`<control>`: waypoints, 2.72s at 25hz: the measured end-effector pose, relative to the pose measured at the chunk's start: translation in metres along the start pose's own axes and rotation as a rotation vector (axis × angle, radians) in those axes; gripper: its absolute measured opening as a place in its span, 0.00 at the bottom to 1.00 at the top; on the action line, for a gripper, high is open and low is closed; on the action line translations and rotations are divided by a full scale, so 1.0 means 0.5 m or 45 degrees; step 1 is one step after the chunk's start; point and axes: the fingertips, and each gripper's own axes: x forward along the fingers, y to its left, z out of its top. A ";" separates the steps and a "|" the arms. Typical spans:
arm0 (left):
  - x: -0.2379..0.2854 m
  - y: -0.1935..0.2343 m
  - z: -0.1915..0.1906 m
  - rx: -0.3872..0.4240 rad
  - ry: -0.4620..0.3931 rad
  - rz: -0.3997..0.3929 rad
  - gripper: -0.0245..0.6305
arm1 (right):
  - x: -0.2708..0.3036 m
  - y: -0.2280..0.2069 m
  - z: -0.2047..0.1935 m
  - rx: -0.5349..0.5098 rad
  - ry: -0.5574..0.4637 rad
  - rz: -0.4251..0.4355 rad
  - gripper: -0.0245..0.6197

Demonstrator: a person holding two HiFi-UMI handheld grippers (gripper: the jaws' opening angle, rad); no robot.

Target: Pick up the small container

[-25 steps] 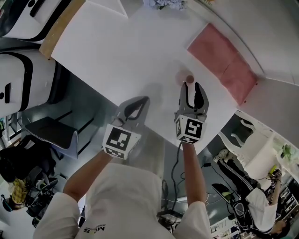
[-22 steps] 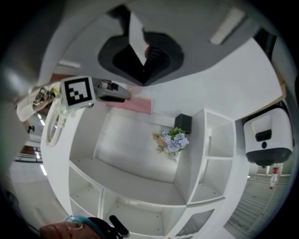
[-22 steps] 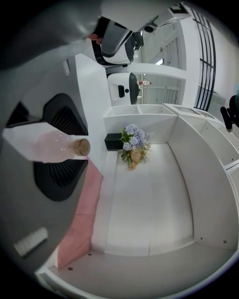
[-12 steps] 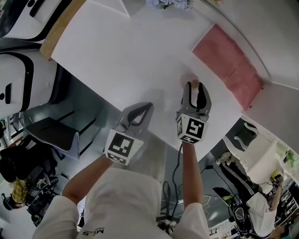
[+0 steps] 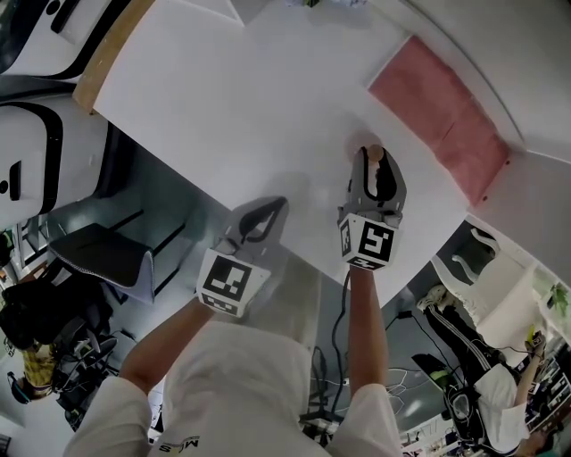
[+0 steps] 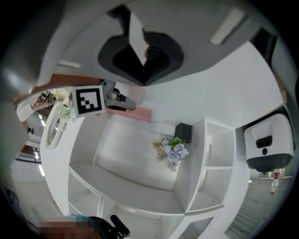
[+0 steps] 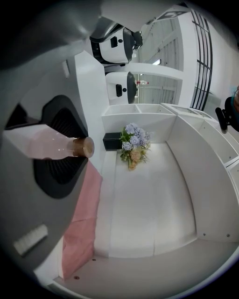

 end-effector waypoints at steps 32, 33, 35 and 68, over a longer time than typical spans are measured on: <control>-0.029 -0.076 0.126 0.045 -0.114 -0.006 0.04 | -0.151 -0.027 0.165 -0.042 -0.022 0.175 0.23; -0.035 -0.077 0.134 0.048 -0.121 -0.007 0.04 | -0.163 -0.027 0.175 -0.044 -0.023 0.177 0.23; -0.047 -0.081 0.152 0.058 -0.136 -0.009 0.04 | -0.187 -0.029 0.195 -0.051 -0.031 0.180 0.23; -0.281 -0.231 0.370 0.287 -0.358 -0.151 0.04 | -0.564 -0.050 0.467 -0.077 -0.155 0.074 0.23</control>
